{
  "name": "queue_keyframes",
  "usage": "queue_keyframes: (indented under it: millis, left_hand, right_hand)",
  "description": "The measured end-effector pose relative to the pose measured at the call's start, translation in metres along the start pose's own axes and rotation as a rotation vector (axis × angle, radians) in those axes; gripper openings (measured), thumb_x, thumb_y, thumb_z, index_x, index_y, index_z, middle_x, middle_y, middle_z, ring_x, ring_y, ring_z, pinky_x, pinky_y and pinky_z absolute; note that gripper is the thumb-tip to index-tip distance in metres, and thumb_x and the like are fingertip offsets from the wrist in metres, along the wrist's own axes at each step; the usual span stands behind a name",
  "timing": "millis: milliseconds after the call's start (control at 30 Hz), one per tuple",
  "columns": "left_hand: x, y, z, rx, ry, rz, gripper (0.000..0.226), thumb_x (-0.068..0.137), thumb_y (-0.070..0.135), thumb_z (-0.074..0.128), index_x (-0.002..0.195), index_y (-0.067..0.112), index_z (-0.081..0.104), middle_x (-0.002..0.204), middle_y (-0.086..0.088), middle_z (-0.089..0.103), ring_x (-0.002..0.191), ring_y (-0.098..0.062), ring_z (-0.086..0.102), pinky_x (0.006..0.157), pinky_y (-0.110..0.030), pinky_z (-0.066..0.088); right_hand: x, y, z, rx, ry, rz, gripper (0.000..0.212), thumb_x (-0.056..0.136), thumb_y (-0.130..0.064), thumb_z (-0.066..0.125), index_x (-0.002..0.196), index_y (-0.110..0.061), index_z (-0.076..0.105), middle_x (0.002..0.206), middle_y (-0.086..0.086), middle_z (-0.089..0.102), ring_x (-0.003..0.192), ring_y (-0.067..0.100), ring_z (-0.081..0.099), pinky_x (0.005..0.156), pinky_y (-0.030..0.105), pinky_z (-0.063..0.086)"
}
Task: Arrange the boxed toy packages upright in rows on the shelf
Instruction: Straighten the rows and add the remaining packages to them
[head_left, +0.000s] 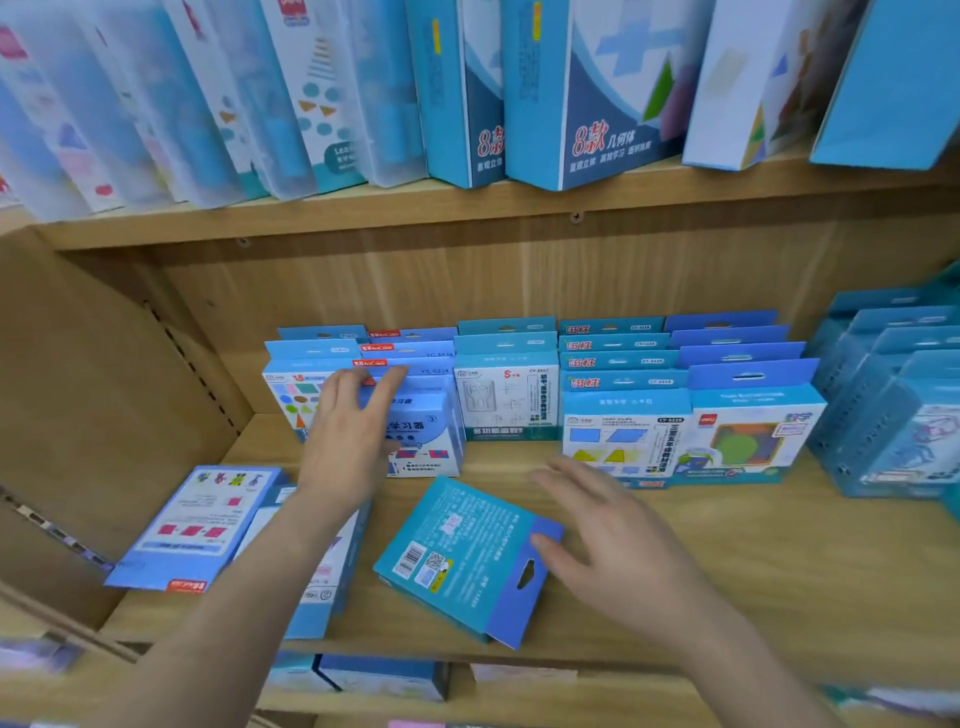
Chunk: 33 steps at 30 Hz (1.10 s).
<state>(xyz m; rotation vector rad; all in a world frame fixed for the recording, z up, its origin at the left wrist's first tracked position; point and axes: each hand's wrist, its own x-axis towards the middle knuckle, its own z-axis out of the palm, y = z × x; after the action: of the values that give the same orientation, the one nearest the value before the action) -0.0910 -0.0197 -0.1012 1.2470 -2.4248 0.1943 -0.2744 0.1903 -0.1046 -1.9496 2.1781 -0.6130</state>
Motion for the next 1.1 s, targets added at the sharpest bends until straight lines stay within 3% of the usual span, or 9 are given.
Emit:
queue_keyframes:
  millis: [267, 367, 433, 567, 700, 800, 867, 967, 1100]
  left_hand:
    - [0.000, -0.001, -0.005, -0.026, -0.033, 0.046, 0.100, 0.067, 0.014, 0.082, 0.146, 0.027, 0.021, 0.150, -0.012, 0.023, 0.138, -0.033, 0.016, 0.107, -0.051, 0.034]
    - [-0.025, 0.011, -0.019, -0.042, 0.027, 0.153, 0.100, 0.067, 0.018, 0.081, 0.146, 0.027, 0.022, 0.154, -0.011, 0.020, 0.140, -0.034, 0.015, 0.111, -0.055, 0.026]
    - [-0.058, 0.025, -0.026, -0.148, -0.145, 0.304, 0.088, 0.072, 0.029, 0.076, 0.145, 0.031, 0.026, 0.155, -0.003, 0.018, 0.142, -0.027, 0.014, 0.113, -0.049, 0.024]
    - [-0.119, 0.045, -0.007, -0.048, -0.617, 0.378, 0.099, 0.072, 0.065, 0.062, 0.148, 0.038, 0.005, 0.159, 0.005, -0.006, 0.146, -0.015, -0.005, 0.118, -0.047, 0.007]
    - [-0.138, 0.051, 0.007, -0.076, -0.392, 0.353, 0.068, 0.082, 0.067, 0.038, 0.140, 0.031, 0.039, 0.146, -0.001, 0.043, 0.133, -0.020, 0.043, 0.098, -0.048, 0.046]
    - [-0.139, 0.050, 0.002, -0.323, -0.274, 0.353, 0.061, 0.092, 0.063, 0.025, 0.141, 0.030, 0.039, 0.146, 0.009, 0.041, 0.137, -0.012, 0.035, 0.113, -0.038, 0.029]
    - [-0.135, 0.053, -0.013, -0.573, -0.214, 0.270, 0.050, 0.096, 0.052, 0.031, 0.136, 0.027, 0.049, 0.135, 0.017, 0.052, 0.129, -0.001, 0.044, 0.110, -0.025, 0.031]
    - [-0.116, 0.065, -0.035, -0.910, -0.010, -0.037, 0.028, 0.093, 0.036, 0.045, 0.095, 0.022, 0.069, 0.074, 0.020, 0.062, 0.071, 0.004, 0.055, 0.065, -0.019, 0.043]
    - [-0.094, 0.080, -0.048, -1.454, -0.015, -0.683, 0.024, 0.094, 0.013, 0.050, 0.076, 0.010, 0.065, 0.075, -0.010, 0.070, 0.069, -0.023, 0.063, 0.061, -0.029, 0.050]
  right_hand:
    - [-0.007, -0.011, 0.020, -0.088, -0.304, -0.044, 0.098, 0.069, -0.072, 0.061, 0.146, -0.046, 0.006, 0.158, -0.011, -0.011, 0.146, 0.018, -0.016, 0.117, 0.045, 0.012]
    - [-0.006, -0.008, 0.022, -0.093, -0.379, -0.040, 0.110, 0.062, -0.071, 0.068, 0.146, -0.047, 0.001, 0.157, -0.010, -0.017, 0.146, 0.019, -0.015, 0.116, 0.046, 0.014]
    - [-0.006, -0.006, 0.025, -0.097, -0.416, -0.044, 0.113, 0.060, -0.068, 0.071, 0.146, -0.046, 0.001, 0.157, -0.011, -0.015, 0.146, 0.017, -0.010, 0.115, 0.046, 0.019]
    - [-0.003, -0.003, 0.038, -0.104, -0.280, -0.049, 0.082, 0.080, -0.044, 0.065, 0.146, -0.043, 0.017, 0.156, -0.008, 0.006, 0.139, 0.018, 0.016, 0.110, 0.037, 0.029]
    - [-0.002, 0.002, 0.043, -0.007, -0.120, -0.051, 0.050, 0.090, -0.029, 0.054, 0.138, -0.041, 0.043, 0.151, -0.007, 0.031, 0.129, 0.017, 0.031, 0.108, 0.024, 0.025]
    - [0.001, 0.005, 0.034, 0.161, -0.012, -0.034, 0.032, 0.087, -0.026, 0.065, 0.118, -0.032, 0.066, 0.134, -0.003, 0.052, 0.122, 0.017, 0.046, 0.105, 0.024, 0.031]
    - [0.008, 0.002, 0.024, 0.289, 0.117, -0.067, 0.020, 0.081, -0.023, 0.072, 0.101, -0.027, 0.074, 0.109, -0.006, 0.062, 0.104, 0.015, 0.056, 0.095, 0.030, 0.042]
    - [0.020, -0.012, 0.003, 0.535, 0.253, -0.048, 0.016, 0.080, -0.028, 0.073, 0.093, -0.036, 0.069, 0.081, -0.012, 0.059, 0.074, 0.005, 0.052, 0.068, 0.018, 0.040]
    - [0.027, -0.016, -0.015, 0.761, 0.140, 0.075, 0.044, 0.081, -0.032, 0.070, 0.120, -0.044, 0.053, 0.098, -0.011, 0.062, 0.085, 0.000, 0.055, 0.073, 0.015, 0.041]
